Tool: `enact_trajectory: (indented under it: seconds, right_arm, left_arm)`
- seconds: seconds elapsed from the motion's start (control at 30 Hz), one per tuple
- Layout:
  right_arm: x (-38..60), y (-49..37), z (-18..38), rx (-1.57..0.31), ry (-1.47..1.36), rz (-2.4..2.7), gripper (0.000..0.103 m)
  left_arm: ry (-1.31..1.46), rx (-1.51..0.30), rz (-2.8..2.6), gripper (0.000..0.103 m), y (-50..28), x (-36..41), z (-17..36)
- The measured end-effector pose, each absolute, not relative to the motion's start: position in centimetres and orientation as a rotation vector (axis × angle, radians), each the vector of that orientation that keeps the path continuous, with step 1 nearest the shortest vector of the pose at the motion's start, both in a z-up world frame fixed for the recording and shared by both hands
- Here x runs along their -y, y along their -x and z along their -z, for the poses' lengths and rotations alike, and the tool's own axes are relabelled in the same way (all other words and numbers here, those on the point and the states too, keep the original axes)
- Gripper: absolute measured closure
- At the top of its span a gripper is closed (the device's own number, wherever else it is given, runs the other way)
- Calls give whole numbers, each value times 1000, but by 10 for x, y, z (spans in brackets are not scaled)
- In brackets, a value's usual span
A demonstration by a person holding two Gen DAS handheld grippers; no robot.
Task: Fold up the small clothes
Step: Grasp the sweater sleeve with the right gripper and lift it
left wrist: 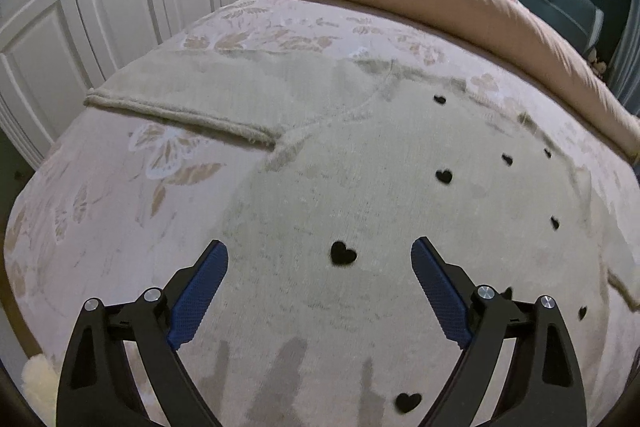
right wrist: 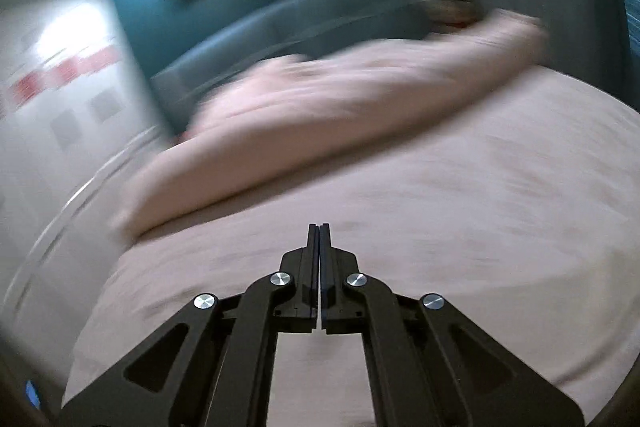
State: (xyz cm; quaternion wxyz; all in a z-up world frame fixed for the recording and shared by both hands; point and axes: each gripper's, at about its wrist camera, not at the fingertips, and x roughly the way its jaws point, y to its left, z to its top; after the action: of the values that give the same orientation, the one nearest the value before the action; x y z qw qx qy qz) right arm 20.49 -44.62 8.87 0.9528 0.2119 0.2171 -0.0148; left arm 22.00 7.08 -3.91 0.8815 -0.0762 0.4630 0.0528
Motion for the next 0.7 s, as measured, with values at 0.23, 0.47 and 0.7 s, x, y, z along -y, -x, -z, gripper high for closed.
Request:
enact_trajectory:
  seconds: [0.23,0.47,0.7]
  right_arm:
    - [376,-230,-42,-567,-436,51,50]
    - [589,-106,46,-687,-635,712,46]
    - [695,-59,98,-691,-930,872,47]
  left_arm:
    - [183,-948,-112,12,-220,-85,25]
    - [154,-993,-132,12,-215,-96,47]
    - [151,-1043,-127,12,-209,-75,61]
